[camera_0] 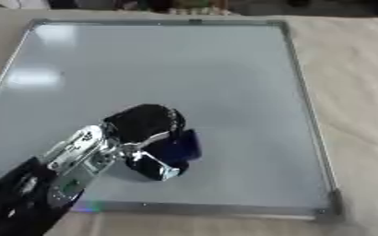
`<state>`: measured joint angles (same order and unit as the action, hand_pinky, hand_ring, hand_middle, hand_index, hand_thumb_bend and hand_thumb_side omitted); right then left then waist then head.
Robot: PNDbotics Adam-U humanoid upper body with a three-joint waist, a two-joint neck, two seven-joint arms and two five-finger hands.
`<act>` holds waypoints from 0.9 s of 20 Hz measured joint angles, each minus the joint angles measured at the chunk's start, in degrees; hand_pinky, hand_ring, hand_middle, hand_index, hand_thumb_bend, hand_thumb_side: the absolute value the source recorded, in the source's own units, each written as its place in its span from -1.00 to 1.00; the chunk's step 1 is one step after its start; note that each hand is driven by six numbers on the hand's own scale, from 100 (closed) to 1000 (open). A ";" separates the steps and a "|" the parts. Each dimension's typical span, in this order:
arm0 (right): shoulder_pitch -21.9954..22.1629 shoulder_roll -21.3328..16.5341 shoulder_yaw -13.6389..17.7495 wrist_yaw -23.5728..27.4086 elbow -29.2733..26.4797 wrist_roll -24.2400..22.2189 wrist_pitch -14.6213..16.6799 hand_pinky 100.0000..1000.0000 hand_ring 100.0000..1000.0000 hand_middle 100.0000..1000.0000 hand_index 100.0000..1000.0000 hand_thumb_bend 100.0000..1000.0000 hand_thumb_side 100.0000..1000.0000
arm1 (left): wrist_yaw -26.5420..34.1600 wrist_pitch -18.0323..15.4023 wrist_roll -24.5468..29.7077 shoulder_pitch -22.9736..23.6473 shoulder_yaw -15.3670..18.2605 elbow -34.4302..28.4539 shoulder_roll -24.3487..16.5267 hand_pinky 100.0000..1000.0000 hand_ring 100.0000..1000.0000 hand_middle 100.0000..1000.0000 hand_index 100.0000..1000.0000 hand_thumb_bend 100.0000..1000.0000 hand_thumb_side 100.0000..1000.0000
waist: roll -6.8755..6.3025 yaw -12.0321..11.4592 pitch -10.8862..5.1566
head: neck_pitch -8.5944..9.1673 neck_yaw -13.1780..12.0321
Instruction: Wipe the whiteboard clean with a brush.
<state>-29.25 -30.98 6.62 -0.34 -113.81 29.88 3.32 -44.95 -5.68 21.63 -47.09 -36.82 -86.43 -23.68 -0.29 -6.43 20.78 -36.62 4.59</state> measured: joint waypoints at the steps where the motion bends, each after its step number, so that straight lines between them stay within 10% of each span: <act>1: 0.01 0.00 0.00 0.00 0.00 0.00 0.00 0.69 0.69 0.36 0.65 -1.00 1.00 | 0.05 0.25 0.07 0.13 0.37 -0.05 -0.37 0.10 -0.02 -0.29 -1.00 -0.70 -0.47 | 0.00 -0.08 0.00 | 0.01 0.00; 18: 0.10 -0.04 0.04 -0.04 0.00 0.04 -0.02 0.69 0.69 0.36 0.65 -1.00 1.00 | 1.91 5.93 1.01 -0.06 10.13 2.84 -9.92 -0.07 -0.01 -0.42 -1.00 -0.80 -0.49 | -0.13 -0.67 0.69 | 1.57 -0.04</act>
<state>-29.15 -31.02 6.67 -0.39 -113.81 29.92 3.30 -43.05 0.25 22.64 -47.15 -26.70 -83.59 -33.61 -0.41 -7.10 21.47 -35.05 4.55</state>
